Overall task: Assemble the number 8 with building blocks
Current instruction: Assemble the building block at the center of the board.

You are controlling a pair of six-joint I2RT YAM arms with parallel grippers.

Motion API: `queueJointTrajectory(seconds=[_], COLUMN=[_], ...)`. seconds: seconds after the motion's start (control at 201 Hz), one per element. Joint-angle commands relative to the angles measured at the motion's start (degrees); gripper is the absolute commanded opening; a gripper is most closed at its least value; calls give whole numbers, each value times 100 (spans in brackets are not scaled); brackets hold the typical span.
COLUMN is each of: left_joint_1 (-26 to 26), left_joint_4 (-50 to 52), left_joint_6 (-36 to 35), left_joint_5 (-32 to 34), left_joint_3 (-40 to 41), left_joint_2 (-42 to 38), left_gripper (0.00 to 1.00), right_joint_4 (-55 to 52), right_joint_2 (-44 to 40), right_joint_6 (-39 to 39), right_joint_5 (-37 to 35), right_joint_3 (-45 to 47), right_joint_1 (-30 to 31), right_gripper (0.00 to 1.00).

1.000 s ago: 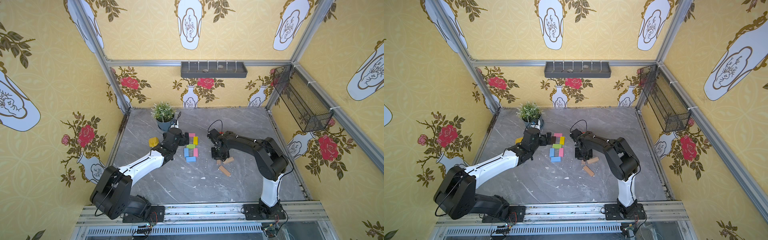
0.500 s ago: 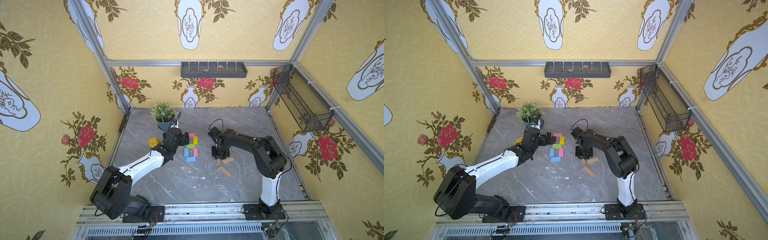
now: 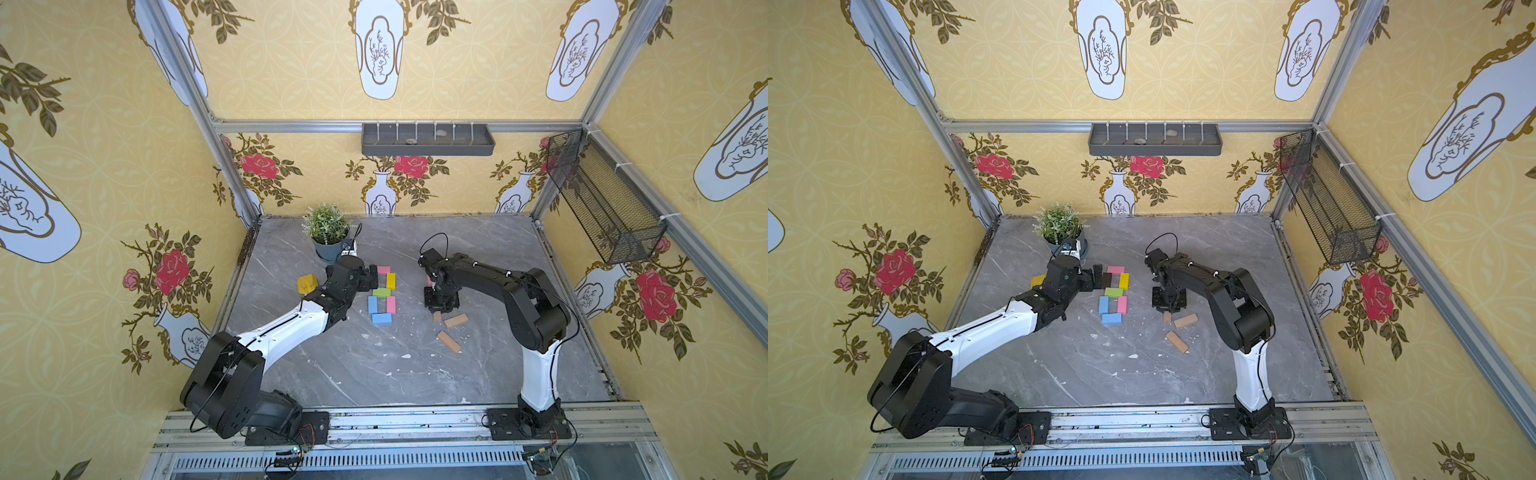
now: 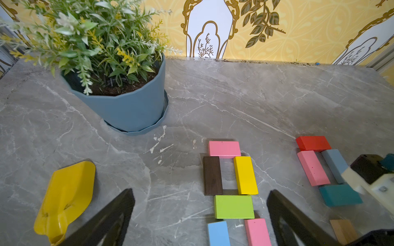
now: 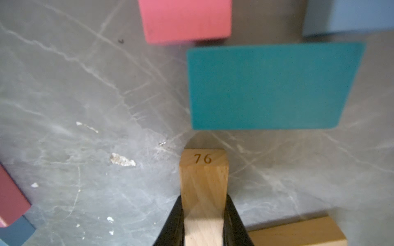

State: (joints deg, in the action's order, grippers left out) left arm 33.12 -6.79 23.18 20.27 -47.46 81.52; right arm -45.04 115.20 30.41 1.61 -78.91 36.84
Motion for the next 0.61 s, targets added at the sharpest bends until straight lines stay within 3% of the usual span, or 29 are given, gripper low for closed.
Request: queueJointTrajectory(seconds=[0.0, 0.602], left_joint_1=[-8, -8], left_joint_4=[-27, -24], left_joint_6=[-10, -15], left_joint_5=[-27, -40], left_joint_3=[-27, -44], left_joint_2=[40, 93], left_gripper=[100, 100], right_joint_4=[618, 628], right_joint_2=[172, 349], right_joint_6=[-114, -255], right_joint_5=[-269, -263], right_joint_3=[26, -100], right_joint_1=[-58, -150], right_gripper=[17, 16])
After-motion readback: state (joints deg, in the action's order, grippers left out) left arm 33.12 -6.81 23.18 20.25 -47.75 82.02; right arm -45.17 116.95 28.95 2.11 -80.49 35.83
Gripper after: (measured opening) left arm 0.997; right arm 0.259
